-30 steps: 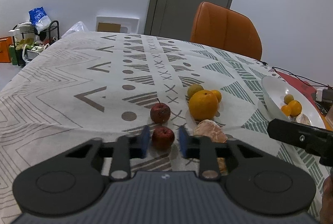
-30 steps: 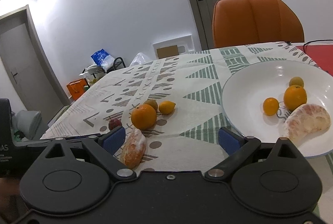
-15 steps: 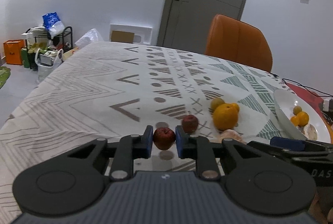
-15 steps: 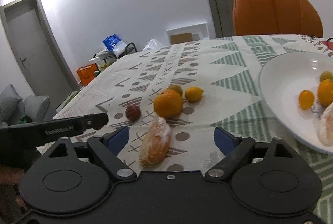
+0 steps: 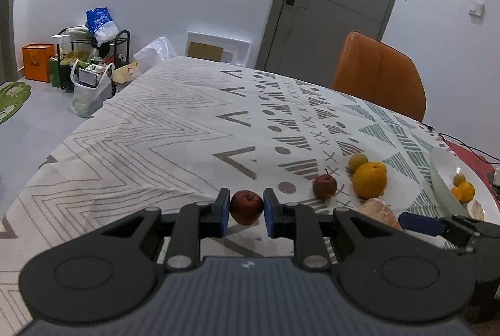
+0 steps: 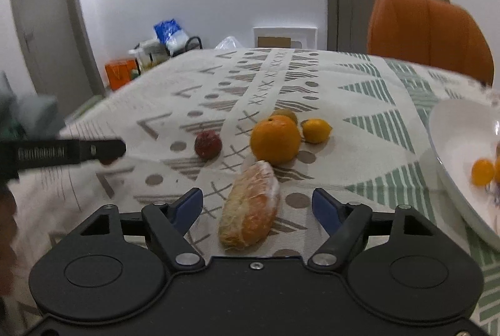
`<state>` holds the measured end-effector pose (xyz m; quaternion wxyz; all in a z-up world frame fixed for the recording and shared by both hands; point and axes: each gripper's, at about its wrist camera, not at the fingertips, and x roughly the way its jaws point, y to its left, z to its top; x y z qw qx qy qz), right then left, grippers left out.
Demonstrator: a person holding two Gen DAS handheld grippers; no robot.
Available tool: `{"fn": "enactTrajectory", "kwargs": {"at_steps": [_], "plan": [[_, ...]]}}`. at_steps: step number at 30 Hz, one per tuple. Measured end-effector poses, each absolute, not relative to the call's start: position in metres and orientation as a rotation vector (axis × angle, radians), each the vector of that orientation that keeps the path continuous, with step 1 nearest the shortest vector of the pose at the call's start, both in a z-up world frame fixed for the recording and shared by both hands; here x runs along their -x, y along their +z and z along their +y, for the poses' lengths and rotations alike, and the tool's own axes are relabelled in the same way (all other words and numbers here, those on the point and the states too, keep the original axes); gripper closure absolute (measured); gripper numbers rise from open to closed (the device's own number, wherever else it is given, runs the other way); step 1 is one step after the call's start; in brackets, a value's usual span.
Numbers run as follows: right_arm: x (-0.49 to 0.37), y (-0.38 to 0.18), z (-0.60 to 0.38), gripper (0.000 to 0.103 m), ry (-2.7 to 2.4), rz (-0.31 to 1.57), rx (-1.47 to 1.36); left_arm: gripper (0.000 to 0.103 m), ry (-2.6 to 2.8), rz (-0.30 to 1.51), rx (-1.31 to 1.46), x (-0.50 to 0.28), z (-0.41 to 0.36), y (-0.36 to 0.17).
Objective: Organize fruits
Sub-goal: 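Close the right gripper on the peeled mandarin while the left holds the apple, then carry the apple and peeled mandarin in both grippers toward the white plate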
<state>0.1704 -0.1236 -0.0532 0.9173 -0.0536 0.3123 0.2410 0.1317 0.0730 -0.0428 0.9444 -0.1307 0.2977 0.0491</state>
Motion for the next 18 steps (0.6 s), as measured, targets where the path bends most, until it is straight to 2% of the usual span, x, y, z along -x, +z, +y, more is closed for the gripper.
{"fn": "enactTrajectory", "kwargs": {"at_steps": [1,3,6,18], "plan": [[-0.168,-0.053,-0.121,0.04,0.488,0.634,0.13,0.082,0.101,0.601,0.266,-0.131,0.073,-0.042],[-0.167,-0.051,-0.122,0.066,0.479,0.625,0.148,0.082,0.098,0.594,0.268,-0.13,0.073,-0.04],[-0.17,-0.046,-0.13,0.069,0.497,0.647,0.101,0.082,0.085,0.592,0.273,-0.128,0.07,-0.039],[-0.159,-0.027,-0.165,0.069,0.476,0.593,0.003,0.082,0.041,0.585,0.258,-0.132,0.052,-0.035]]}}
